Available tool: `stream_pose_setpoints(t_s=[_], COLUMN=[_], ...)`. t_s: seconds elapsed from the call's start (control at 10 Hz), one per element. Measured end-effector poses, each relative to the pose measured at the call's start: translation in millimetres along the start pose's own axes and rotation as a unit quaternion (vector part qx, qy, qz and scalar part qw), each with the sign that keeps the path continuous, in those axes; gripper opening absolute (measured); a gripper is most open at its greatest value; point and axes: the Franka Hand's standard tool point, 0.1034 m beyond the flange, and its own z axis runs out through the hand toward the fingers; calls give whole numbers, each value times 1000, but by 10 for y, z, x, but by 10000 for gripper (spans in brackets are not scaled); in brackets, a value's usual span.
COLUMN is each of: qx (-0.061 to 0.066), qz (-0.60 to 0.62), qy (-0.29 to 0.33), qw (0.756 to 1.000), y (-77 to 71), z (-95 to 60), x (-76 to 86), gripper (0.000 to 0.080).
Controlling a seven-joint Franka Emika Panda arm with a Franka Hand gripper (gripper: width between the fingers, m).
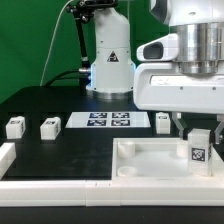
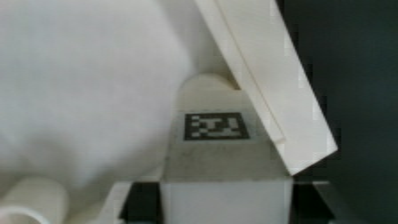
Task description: Assemble one leg
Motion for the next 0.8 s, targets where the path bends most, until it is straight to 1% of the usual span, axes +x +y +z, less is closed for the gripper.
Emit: stream_pose_setpoints(t_s=[0.1,0.2,0.3,0.5,0.6,0.8], qx=[4,6,9,9,8,8], qz=[65,136,168,274,341,383], qy=[-4,-6,-3,-4,-3,-6], qw=[998,991,986,962,940,924], y=[9,17,19,8,0,3], z=[0,2,1,-1,-2,-4], x=[8,9,-2,-29,-40,-39], gripper=[291,291,291,291,291,291])
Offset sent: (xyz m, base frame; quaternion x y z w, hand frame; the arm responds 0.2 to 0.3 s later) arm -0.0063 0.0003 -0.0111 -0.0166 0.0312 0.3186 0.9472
